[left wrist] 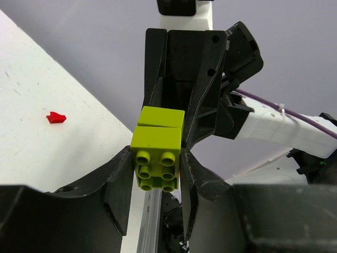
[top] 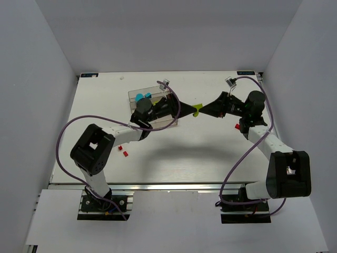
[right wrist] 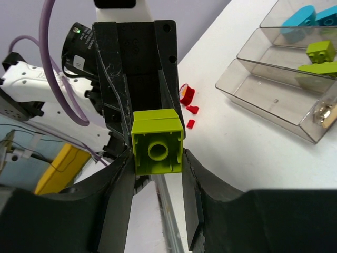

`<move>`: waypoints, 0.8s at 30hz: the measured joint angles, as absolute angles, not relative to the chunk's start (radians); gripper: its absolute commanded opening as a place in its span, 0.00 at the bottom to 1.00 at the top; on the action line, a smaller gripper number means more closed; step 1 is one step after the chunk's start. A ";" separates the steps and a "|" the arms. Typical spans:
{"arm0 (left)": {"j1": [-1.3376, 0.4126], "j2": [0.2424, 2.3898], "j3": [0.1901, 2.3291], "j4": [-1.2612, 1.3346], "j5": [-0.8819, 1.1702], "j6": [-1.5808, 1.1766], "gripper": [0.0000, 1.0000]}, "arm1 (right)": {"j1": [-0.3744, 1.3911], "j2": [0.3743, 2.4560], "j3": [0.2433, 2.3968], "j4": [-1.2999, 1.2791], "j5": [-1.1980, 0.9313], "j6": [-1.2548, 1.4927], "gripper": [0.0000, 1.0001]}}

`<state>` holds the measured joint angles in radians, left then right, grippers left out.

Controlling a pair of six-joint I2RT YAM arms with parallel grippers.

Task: Sort the legos into containers by color

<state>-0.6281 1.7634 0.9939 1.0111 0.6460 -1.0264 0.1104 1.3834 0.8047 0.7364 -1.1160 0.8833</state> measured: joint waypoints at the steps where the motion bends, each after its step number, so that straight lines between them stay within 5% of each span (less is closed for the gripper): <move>1: -0.625 1.763 0.994 1.006 0.646 -1.024 0.00 | 0.107 1.380 0.805 0.721 -1.110 0.869 0.00; 15: -0.588 1.674 0.994 0.723 0.583 -0.845 0.00 | 0.065 1.375 0.806 0.669 -1.079 0.794 0.00; 24: -0.563 1.608 1.214 0.038 0.209 -0.548 0.00 | 0.063 1.285 0.831 0.399 -0.938 0.526 0.00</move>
